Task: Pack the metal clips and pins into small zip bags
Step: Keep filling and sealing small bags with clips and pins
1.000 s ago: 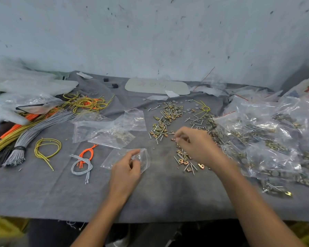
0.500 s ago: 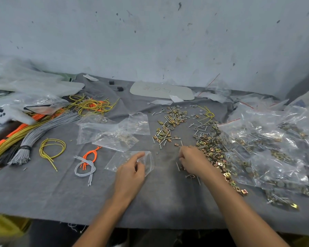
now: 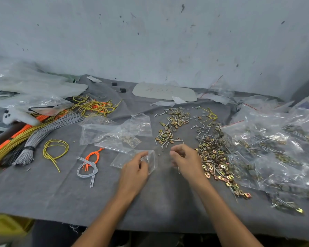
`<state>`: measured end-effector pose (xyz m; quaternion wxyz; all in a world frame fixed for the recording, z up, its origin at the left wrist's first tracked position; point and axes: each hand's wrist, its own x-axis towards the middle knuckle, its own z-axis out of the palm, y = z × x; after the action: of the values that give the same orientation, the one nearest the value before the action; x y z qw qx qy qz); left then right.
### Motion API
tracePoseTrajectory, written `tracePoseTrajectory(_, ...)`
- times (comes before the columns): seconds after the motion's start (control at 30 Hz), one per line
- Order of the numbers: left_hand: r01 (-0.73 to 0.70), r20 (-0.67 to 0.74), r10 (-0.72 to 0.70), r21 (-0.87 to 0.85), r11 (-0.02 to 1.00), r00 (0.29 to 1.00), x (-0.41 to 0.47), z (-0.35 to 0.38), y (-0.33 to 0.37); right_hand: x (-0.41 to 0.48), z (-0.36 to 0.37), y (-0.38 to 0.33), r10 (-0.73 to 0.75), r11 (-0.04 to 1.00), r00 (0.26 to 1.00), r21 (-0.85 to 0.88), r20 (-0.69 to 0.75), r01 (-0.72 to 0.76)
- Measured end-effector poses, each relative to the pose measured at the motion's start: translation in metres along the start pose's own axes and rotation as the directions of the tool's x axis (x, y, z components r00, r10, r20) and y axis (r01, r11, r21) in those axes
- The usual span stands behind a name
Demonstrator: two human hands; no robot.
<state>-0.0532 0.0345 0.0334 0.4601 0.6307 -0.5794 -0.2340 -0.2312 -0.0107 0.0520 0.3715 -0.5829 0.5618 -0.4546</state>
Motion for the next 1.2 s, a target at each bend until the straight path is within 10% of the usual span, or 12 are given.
tracePoseTrajectory(0.5, 0.117, 0.025, -0.115, -0.158, 0.98, 0.993, 0.002, 0.0, -0.006, -0.032, 0.054, 0.013, 0.001, 0.912, 0.998, 0.41, 0.058, -0.025)
tracePoseTrajectory(1.2, 0.072, 0.008, -0.072, -0.155, 0.985, 0.997, 0.002, 0.002, -0.011, -0.036, 0.051, 0.012, -0.063, 0.857, 0.989, 0.515, 0.135, -0.016)
